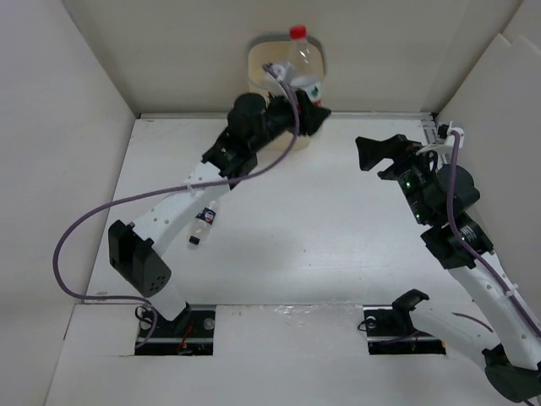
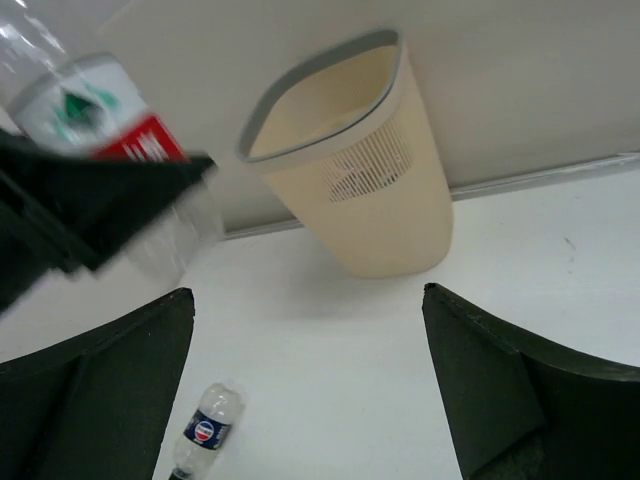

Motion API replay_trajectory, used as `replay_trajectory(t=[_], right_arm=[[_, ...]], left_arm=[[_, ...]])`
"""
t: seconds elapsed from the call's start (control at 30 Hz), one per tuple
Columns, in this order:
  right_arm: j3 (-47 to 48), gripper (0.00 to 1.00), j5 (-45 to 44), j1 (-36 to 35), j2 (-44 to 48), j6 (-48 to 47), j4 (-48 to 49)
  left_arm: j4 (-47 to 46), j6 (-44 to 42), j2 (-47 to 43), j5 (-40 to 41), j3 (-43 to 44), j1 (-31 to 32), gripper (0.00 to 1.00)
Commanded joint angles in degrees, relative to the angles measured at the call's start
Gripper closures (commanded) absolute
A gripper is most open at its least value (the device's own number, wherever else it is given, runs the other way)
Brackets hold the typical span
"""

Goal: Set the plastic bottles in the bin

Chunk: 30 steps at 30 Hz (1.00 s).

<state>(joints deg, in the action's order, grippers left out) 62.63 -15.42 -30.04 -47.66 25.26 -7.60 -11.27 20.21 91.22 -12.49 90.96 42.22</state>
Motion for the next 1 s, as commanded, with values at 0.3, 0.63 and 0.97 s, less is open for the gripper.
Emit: replay_trajectory(t=[0.3,0.63,0.97], right_arm=[[-4.4,0.01,1.9,1.7,5.5,-1.2,-5.8],[-3.2,0.01,9.7,-1.6,8.1,-0.7,-10.8],[-4.0,0.01,3.2,-5.8,3.4,-2.0,-7.8]], left_arm=[[-15.4,-23.4,34.8,17.9,43.2,-9.8,0.97],[-24.6,-17.6,46.0,24.2,50.9,-16.1,0.0],[-20.0,-17.6,28.8,19.2,46.9,-16.6,0.0]])
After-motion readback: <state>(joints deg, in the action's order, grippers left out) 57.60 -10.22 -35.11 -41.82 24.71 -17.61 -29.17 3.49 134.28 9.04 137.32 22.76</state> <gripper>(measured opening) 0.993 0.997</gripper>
